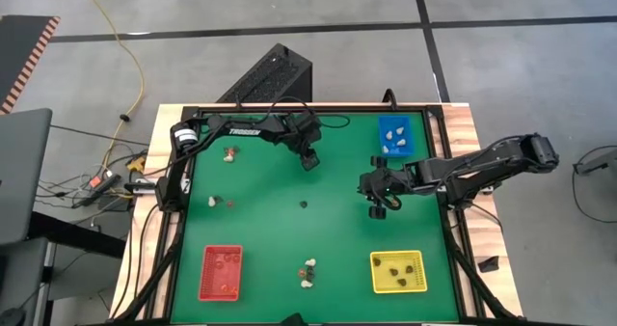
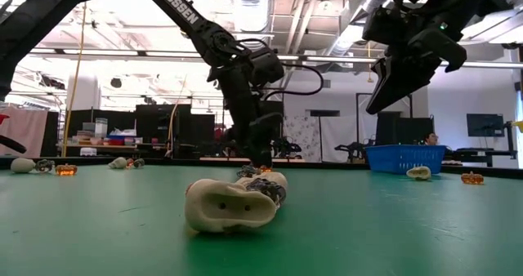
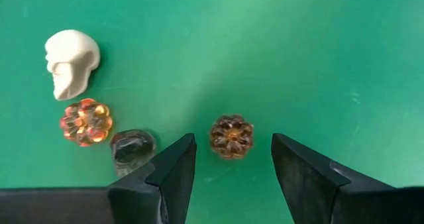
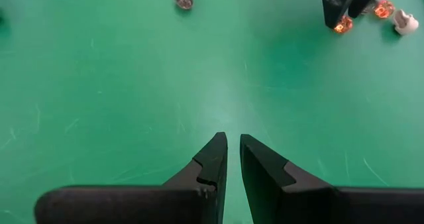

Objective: Sort Halloween decoration
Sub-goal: Put the orange pumpkin toy into the red bin

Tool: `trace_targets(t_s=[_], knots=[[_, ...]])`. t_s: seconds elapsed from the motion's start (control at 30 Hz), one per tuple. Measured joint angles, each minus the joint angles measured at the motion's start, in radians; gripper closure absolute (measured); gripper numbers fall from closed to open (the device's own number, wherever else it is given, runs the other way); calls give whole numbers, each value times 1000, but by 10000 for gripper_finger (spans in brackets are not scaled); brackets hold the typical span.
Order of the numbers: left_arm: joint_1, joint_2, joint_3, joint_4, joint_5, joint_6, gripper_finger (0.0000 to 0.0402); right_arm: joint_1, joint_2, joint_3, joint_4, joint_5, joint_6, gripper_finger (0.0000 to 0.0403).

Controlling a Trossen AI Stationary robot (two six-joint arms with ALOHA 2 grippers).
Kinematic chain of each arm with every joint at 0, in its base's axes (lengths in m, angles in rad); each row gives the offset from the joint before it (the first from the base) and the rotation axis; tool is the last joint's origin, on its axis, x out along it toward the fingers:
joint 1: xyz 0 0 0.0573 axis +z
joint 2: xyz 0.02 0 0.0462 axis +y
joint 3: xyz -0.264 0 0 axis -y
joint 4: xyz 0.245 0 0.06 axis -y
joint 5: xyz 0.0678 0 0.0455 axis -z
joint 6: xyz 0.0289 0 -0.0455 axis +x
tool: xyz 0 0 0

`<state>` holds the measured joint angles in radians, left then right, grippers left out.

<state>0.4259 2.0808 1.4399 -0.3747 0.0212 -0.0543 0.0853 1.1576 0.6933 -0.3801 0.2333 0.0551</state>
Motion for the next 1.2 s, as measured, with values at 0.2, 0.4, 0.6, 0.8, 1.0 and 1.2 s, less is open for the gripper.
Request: trace_targets(t_s=[0.2, 0.4, 0.6, 0.8, 1.0, 1.2], knots=[[0, 0, 0, 17, 0, 2, 214, 0, 0, 0, 0, 0, 0, 327], [0, 0, 0, 10, 1, 6, 214, 0, 0, 0, 0, 0, 4, 327], [-7, 20, 1, 24, -34, 16, 219, 2, 0, 0, 0, -1, 6, 327], [-7, 21, 1, 18, -46, 12, 252, 13, 0, 0, 0, -1, 8, 327], [-4, 21, 1, 12, -49, 16, 297, 13, 0, 0, -2, -1, 7, 327], [-3, 17, 7, 10, -24, 33, 322, 13, 0, 0, -5, -1, 8, 327]])
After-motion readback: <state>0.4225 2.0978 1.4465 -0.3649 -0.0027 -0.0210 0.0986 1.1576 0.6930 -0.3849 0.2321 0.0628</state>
